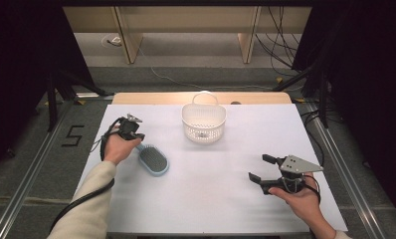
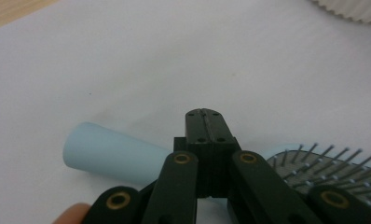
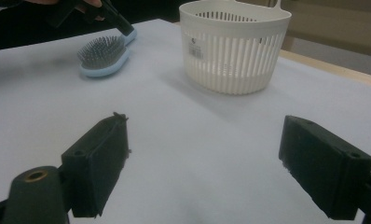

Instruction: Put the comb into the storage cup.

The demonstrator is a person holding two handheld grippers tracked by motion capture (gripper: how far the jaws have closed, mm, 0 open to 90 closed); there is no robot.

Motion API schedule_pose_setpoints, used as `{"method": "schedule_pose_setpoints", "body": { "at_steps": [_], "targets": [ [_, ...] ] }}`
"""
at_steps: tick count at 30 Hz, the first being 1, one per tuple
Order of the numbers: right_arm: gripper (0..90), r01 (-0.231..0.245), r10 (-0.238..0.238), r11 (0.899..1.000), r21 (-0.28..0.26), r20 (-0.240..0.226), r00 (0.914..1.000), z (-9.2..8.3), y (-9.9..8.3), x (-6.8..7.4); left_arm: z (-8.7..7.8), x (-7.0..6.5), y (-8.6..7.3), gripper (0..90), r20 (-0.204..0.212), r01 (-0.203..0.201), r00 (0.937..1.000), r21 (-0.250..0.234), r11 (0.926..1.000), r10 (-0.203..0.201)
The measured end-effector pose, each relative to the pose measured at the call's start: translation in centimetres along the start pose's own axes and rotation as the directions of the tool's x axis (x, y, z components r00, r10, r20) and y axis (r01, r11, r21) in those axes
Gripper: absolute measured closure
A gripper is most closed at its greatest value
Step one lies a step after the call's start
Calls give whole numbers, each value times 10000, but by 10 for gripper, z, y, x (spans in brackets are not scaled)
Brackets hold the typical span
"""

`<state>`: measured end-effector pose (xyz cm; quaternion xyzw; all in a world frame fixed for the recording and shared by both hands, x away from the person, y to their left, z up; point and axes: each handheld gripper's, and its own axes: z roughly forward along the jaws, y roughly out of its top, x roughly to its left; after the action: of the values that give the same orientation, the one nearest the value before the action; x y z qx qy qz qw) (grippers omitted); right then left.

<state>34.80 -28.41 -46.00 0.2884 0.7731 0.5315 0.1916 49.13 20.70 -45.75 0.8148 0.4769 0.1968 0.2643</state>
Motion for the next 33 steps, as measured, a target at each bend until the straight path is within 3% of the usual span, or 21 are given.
{"method": "schedule_pose_setpoints", "body": {
  "at_steps": [5,14,23,27,33],
  "targets": [
    [168,31,-31,10000,5,-48,10000,0,0,1,11,1,2,900,-233,-261,9994,559,9981,274],
    [168,3,-3,10000,15,-68,10000,0,0,1,20,-3,4,900,-556,-707,9955,1007,9924,766],
    [167,-45,46,10000,57,-110,9999,1,-1,1,22,-5,5,900,-653,-701,9944,1813,9809,831],
    [167,-52,53,10000,73,-139,9999,1,-1,1,18,-5,-1,900,-685,-723,9936,2237,9720,896],
    [167,8,-4,9999,157,-212,9998,2,0,2,9,-6,-9,900,-666,-602,9947,2467,9672,789]
  ]
}}
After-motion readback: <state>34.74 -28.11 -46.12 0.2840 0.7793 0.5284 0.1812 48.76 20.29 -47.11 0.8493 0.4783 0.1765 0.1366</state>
